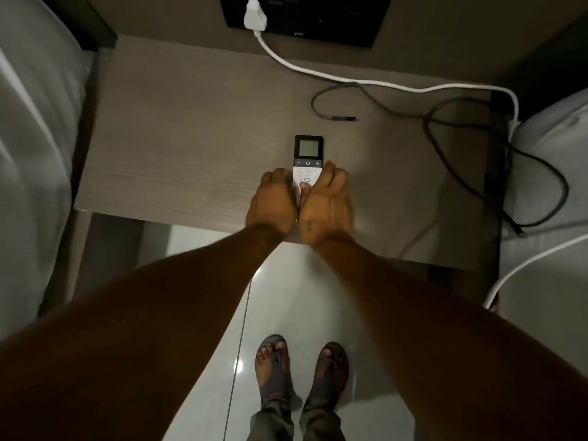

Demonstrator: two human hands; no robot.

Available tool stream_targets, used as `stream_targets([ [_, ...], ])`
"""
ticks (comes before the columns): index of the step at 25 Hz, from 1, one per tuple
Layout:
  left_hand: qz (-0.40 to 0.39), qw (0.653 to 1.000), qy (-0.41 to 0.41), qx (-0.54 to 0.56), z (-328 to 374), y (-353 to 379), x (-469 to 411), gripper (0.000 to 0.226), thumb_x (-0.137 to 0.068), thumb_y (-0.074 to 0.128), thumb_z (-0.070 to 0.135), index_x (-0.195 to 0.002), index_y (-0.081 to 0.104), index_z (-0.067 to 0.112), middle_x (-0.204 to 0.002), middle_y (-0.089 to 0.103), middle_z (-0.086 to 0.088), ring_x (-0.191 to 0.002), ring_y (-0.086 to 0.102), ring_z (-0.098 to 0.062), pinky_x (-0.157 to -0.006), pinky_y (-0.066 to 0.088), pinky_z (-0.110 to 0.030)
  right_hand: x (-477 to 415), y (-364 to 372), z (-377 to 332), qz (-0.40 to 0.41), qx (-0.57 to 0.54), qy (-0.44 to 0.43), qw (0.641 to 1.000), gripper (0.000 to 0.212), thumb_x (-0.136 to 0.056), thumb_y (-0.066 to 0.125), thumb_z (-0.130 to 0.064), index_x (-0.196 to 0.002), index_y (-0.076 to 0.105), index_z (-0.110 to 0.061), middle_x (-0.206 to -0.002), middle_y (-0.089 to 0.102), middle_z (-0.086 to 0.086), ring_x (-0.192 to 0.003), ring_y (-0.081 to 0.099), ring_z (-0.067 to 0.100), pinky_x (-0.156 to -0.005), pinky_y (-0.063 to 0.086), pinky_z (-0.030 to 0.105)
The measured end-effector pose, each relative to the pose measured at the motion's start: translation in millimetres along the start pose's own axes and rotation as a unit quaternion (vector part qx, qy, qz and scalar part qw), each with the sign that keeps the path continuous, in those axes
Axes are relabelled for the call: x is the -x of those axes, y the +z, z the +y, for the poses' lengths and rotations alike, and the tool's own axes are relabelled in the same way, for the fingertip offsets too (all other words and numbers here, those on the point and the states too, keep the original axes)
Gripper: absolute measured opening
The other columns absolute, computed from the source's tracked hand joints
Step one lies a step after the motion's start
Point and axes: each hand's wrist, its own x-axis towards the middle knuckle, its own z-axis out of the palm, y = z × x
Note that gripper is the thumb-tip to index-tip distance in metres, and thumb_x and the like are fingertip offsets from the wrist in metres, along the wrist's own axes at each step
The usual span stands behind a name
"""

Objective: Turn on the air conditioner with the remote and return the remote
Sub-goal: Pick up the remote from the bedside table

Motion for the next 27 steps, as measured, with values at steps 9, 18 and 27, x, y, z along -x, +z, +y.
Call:
stream_targets([
  [9, 0.035, 0.988, -0.08, 0.131, 1.3, 7.8, -15.5, 0.019, -0.094, 0.053, 0.013, -0.089, 0.071, 0.01, -0.086, 0.07, -0.005, -0.081, 0.064, -0.019, -0.074, 0.049, -0.026, -26.3, -1.3, -5.7, -0.011, -0.1, 0.081, 0.992, 0.052, -0.106, 0.047, -0.038, -0.145, 0.041, -0.005, -0.144, 0.054, 0.018, -0.123, 0.063, 0.034, -0.089, 0.053, 0.036],
  [18, 0.021, 0.964, -0.138, 0.226, 26.2, -12.1, 10.6, 0.022, -0.094, 0.052, 0.01, -0.086, 0.072, 0.007, -0.089, 0.071, -0.008, -0.08, 0.065, -0.019, -0.072, 0.051, -0.02, -29.4, -30.8, -12.8, -0.082, -0.293, 0.224, 0.926, 0.054, -0.102, 0.05, -0.05, -0.125, 0.067, -0.004, -0.129, 0.072, 0.019, -0.118, 0.068, 0.038, -0.09, 0.05, 0.033],
  [27, 0.1, 0.98, 0.103, 0.135, 178.7, -261.1, 27.8, 0.022, -0.096, 0.049, 0.014, -0.084, 0.067, 0.014, -0.078, 0.067, -0.001, -0.066, 0.059, -0.011, -0.06, 0.044, -0.018, -3.4, -304.1, -154.5, -0.049, -0.433, 0.111, 0.893, 0.034, -0.099, 0.06, -0.038, -0.069, 0.058, -0.022, -0.092, 0.073, 0.014, -0.076, 0.071, 0.033, -0.075, 0.059, 0.04],
])
